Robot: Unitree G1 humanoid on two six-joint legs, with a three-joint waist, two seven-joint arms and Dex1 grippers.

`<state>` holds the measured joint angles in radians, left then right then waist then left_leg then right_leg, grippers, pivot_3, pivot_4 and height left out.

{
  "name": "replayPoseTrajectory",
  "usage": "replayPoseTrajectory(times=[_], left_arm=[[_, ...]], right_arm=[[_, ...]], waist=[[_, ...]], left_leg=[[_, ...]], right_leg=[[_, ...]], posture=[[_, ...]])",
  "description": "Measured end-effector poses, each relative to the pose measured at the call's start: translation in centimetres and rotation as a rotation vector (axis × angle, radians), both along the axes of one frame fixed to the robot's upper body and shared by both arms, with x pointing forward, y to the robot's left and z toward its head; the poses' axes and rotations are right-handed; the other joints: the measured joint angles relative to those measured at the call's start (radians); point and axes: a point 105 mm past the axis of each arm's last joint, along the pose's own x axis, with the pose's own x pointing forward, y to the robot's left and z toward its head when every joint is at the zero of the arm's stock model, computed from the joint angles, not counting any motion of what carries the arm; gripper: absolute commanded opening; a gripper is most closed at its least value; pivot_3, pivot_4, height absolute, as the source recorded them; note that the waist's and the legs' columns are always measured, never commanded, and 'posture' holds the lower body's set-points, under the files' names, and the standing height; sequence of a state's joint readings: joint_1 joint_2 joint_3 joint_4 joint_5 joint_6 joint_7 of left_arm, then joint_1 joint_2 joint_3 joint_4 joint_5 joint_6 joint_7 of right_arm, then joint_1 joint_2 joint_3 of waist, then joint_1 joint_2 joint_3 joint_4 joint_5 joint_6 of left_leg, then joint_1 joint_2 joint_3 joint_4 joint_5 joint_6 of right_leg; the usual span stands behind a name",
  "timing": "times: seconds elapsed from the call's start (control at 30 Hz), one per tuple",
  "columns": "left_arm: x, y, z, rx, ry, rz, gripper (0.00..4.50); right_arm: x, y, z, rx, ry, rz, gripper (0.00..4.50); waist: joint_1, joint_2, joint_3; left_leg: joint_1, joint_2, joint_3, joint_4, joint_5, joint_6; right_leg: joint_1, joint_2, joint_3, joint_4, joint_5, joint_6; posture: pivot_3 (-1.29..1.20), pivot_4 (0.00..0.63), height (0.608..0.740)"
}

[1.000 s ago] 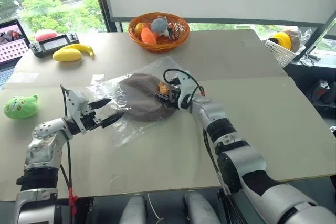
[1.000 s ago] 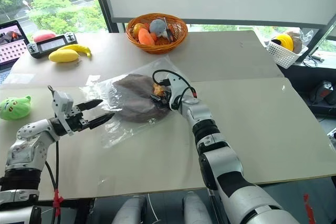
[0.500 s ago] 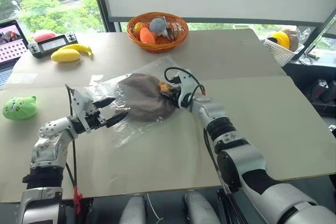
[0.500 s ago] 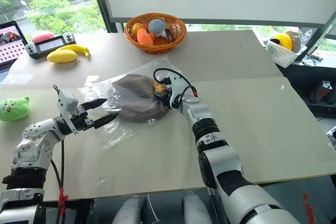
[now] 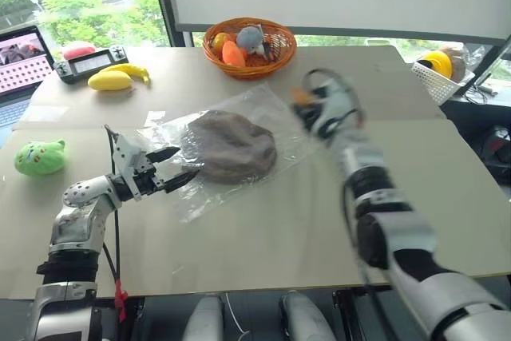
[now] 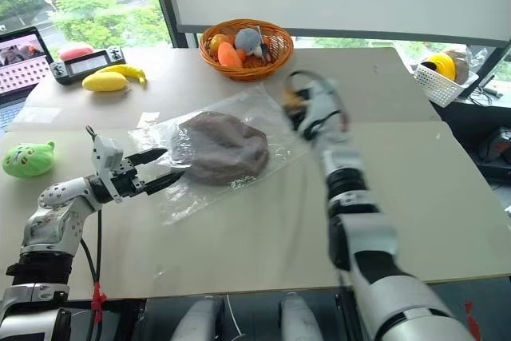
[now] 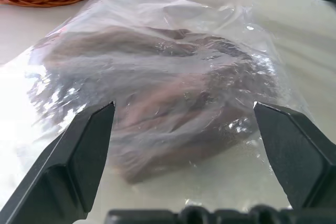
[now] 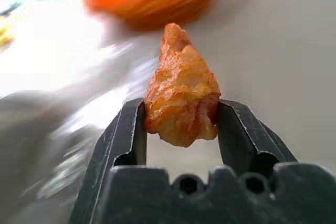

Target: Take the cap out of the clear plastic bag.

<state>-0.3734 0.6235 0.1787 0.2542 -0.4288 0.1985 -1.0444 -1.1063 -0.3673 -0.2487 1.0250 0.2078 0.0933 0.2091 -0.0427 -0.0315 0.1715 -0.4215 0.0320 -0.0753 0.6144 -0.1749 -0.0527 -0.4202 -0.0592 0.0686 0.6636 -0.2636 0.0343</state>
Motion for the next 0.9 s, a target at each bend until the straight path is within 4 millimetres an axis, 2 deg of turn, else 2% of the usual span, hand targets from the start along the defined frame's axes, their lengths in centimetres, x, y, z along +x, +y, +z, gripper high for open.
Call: replayPoseTrajectory(times=[0.07,0.13,0.2,0.23,0.27,0.4,0.5,0.7,0.77,0.83,0.87,0.9], left_arm=[[0.0,0.0,0.0,0.000,0.000,-0.001,4.50],[0.0,-0.1,0.0,0.001,-0.001,-0.004,4.50],[0.0,-0.1,0.0,0.002,0.000,-0.002,4.50],[0.0,-0.1,0.0,0.002,0.000,-0.002,4.50],[0.0,-0.1,0.0,0.002,0.000,-0.003,4.50],[0.2,-0.3,0.3,0.002,-0.008,-0.009,4.50],[0.2,-0.2,0.1,0.001,0.000,-0.005,4.50],[0.4,0.0,-0.1,0.001,0.012,0.004,4.50],[0.5,0.0,0.0,0.004,0.008,0.004,4.50],[0.6,0.1,0.0,0.007,0.007,0.008,4.50],[0.7,0.2,0.0,0.008,0.005,0.010,4.50],[0.8,0.4,0.0,0.008,0.007,0.018,4.50]], right_arm=[[-0.6,-4.3,-0.4,-0.016,0.019,-0.140,1.65],[-1.9,-8.1,-3.5,-0.043,0.122,-0.262,1.65],[-3.3,-10.1,-7.4,-0.040,0.238,-0.323,2.65],[-3.8,-10.2,-9.0,-0.037,0.286,-0.330,2.76],[-4.0,-10.1,-9.9,-0.038,0.305,-0.325,3.19],[-3.9,-9.9,-9.6,-0.004,0.290,-0.319,4.45],[-3.9,-10.0,-9.6,0.031,0.282,-0.324,4.49],[-3.7,-9.8,-9.2,0.046,0.270,-0.321,4.49],[-3.4,-9.6,-8.2,0.036,0.239,-0.315,4.49],[-3.0,-9.5,-6.3,0.003,0.174,-0.301,4.49],[-2.8,-9.4,-4.7,-0.032,0.122,-0.287,4.49],[-2.8,-9.1,-2.4,-0.080,0.043,-0.257,4.49]], waist=[[-0.005,0.000,0.000],[-0.014,0.000,0.000],[-0.027,0.000,0.000],[-0.038,0.000,0.000],[-0.051,0.001,0.000],[-0.064,0.002,0.001],[-0.062,0.002,0.001],[-0.056,0.002,0.001],[-0.056,0.002,0.001],[-0.056,0.002,0.001],[-0.055,0.003,0.002],[-0.055,0.005,0.003]], left_leg=[[0.000,0.000,0.001,-0.001,0.000,0.000],[0.001,0.001,0.001,-0.002,0.000,0.000],[0.001,0.000,0.002,-0.002,0.000,0.000],[0.002,0.001,0.004,-0.002,0.000,0.000],[0.002,0.000,0.004,-0.002,0.000,0.001],[0.012,0.001,0.005,-0.002,0.000,0.001],[0.016,0.001,0.005,-0.003,0.000,0.001],[0.016,0.001,0.005,-0.003,0.000,0.001],[0.016,0.001,0.005,-0.003,0.000,0.001],[0.016,0.001,0.005,-0.003,0.000,0.001],[0.015,0.001,0.005,-0.003,0.000,0.001],[0.015,0.001,0.005,-0.002,0.000,0.001]], right_leg=[[0.000,0.000,0.000,0.000,0.000,0.000],[0.001,0.000,0.001,0.000,0.000,0.000],[0.000,0.000,0.002,0.000,0.000,0.000],[0.000,0.000,0.004,0.000,0.000,0.000],[0.000,0.000,0.005,0.000,0.000,0.000],[0.010,0.001,0.005,0.000,0.000,0.000],[0.015,0.001,0.005,-0.003,-0.001,0.001],[0.015,0.001,0.005,-0.003,-0.001,0.001],[0.015,0.001,0.005,-0.003,-0.001,0.001],[0.015,0.001,0.005,-0.003,-0.001,0.001],[0.014,0.001,0.005,-0.003,-0.001,0.001],[0.014,0.001,0.005,-0.002,-0.001,0.001]], posture=[[0.00,0.150,0.735],[0.00,0.150,0.735],[0.00,0.150,0.735],[0.00,0.150,0.735],[0.00,0.150,0.735],[0.00,0.150,0.735],[0.00,0.150,0.735],[0.00,0.150,0.735],[0.00,0.150,0.735],[0.00,0.150,0.735],[0.00,0.150,0.735],[0.00,0.150,0.735]])
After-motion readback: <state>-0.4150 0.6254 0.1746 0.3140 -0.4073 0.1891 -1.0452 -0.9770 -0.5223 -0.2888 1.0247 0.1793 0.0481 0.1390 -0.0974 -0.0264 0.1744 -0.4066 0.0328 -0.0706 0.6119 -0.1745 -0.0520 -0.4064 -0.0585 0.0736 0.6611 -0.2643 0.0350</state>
